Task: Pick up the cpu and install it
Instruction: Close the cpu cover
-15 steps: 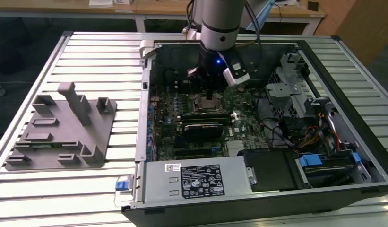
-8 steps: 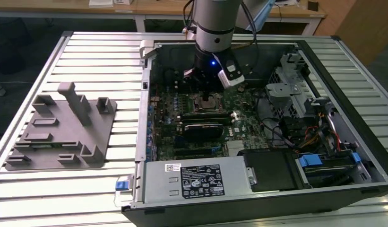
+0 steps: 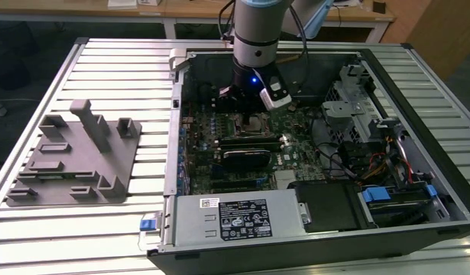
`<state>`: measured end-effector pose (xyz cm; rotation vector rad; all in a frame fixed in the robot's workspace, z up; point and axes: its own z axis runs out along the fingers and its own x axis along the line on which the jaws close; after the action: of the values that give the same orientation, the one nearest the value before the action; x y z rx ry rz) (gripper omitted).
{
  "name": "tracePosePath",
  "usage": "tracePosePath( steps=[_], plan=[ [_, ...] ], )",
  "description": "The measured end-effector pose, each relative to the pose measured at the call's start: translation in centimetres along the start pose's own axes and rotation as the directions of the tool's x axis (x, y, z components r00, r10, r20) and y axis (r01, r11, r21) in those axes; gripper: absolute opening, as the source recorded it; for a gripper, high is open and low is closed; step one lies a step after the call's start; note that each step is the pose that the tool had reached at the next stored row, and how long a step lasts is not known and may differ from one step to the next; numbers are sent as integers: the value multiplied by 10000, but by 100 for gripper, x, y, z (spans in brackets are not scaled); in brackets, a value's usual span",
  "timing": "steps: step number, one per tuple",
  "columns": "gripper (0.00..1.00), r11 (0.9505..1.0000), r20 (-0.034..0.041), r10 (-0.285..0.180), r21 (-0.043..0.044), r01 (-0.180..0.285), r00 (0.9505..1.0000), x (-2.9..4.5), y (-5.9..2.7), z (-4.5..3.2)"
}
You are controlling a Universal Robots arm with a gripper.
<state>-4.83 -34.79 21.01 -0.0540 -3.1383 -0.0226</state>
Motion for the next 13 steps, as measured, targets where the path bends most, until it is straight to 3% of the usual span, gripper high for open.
tracePosePath(
  steps=[13],
  plan=[
    [11,10000,0,1,1,-1,10000,99,-5,91]
  ],
)
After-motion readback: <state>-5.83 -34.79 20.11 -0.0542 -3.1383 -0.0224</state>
